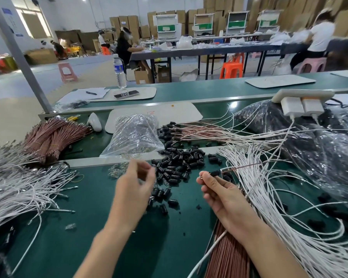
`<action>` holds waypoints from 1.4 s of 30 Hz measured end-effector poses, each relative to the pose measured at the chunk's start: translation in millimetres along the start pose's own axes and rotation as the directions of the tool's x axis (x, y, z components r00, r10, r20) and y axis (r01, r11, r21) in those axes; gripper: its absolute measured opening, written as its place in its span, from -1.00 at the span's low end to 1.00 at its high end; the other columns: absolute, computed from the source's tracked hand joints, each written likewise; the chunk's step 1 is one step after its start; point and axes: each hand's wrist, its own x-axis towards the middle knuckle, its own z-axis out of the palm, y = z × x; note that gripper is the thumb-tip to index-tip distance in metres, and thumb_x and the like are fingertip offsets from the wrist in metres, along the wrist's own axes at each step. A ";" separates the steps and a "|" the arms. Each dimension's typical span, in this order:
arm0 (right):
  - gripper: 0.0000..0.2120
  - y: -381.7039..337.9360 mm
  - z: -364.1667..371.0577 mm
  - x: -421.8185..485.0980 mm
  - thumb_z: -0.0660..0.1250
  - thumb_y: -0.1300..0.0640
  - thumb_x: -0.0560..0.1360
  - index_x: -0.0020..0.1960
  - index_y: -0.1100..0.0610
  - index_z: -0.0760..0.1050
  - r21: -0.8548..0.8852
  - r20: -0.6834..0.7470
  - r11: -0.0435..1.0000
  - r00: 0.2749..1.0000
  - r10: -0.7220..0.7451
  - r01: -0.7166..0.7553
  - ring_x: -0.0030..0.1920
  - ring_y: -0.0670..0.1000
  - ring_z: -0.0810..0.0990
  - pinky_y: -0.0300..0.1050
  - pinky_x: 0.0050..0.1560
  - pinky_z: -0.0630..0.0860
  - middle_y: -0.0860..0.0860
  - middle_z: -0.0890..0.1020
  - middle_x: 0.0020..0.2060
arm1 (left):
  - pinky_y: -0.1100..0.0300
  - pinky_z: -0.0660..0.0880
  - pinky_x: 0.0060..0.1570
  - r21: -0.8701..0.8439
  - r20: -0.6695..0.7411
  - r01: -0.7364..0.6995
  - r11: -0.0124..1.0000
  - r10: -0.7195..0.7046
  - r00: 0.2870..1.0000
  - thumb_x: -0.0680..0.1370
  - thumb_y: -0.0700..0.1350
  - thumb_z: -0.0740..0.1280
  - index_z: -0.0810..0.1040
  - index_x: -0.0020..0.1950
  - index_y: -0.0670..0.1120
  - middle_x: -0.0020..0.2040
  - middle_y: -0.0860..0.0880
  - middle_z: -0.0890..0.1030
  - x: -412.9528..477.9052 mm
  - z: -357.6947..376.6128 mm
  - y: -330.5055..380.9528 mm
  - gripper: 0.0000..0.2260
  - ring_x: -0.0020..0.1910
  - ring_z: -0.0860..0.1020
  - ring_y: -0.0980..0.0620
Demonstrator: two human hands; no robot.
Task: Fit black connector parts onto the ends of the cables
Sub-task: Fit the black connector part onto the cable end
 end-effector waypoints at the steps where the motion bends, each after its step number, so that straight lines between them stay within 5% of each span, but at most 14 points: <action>1: -0.71 0.4 0.3 0.5 0.59 0.05 0.25 -0.08 0.16 0.76 0.010 -0.002 1.000 1.000 0.004 -0.004 -0.27 -0.13 0.65 -0.33 -0.30 0.59 0.08 0.73 -0.14 | 0.26 0.54 -0.13 -0.168 0.017 0.021 0.986 -0.019 1.000 0.62 -0.04 0.37 0.54 -0.01 0.09 -0.18 0.11 0.64 -10.4 10.6 9.2 -0.96 -0.18 0.61 0.14; 4: -0.71 2.6 1.6 2.6 0.59 0.06 0.25 -0.07 0.16 0.75 0.014 -0.008 1.000 1.000 0.004 -0.004 -0.30 -0.13 0.64 -0.33 -0.33 0.57 0.07 0.72 -0.18 | 0.26 0.56 -0.12 -0.456 0.110 0.087 0.886 -0.041 0.993 0.60 -0.02 0.38 0.62 0.01 0.14 -0.17 0.04 0.66 -35.0 41.5 27.4 -0.95 -0.18 0.61 0.09; 9: -0.74 4.3 2.5 5.3 0.58 0.05 0.25 -0.11 0.15 0.76 -0.036 -0.011 0.999 1.000 0.007 -0.008 -0.35 -0.15 0.61 -0.34 -0.37 0.56 0.04 0.71 -0.23 | 0.29 0.56 -0.05 -0.601 0.165 0.163 0.782 -0.078 0.983 0.55 -0.04 0.34 0.64 0.13 -0.01 -0.10 -0.01 0.72 -44.1 55.9 28.9 -0.80 -0.12 0.67 0.08; 19: -0.86 4.5 4.5 5.0 0.51 0.13 0.36 -0.13 0.17 0.75 -0.046 0.005 0.999 1.000 0.009 -0.009 -0.38 -0.14 0.57 -0.34 -0.38 0.54 0.04 0.68 -0.29 | 0.27 0.59 -0.02 -0.620 0.160 0.135 0.773 -0.044 0.986 0.55 -0.05 0.38 0.64 0.09 0.04 -0.04 0.02 0.72 -47.4 59.6 29.3 -0.86 -0.06 0.69 0.06; 42: -0.78 4.4 3.9 4.0 0.55 0.09 0.31 -0.09 0.18 0.75 -0.071 0.008 0.997 1.000 -0.012 0.013 -0.35 -0.12 0.59 -0.32 -0.32 0.57 0.04 0.68 -0.28 | 0.29 0.58 0.02 -0.589 0.169 0.130 0.798 -0.035 0.985 0.62 -0.19 0.36 0.63 0.10 0.02 -0.03 0.08 0.72 -48.4 58.8 29.2 -0.87 -0.02 0.69 0.10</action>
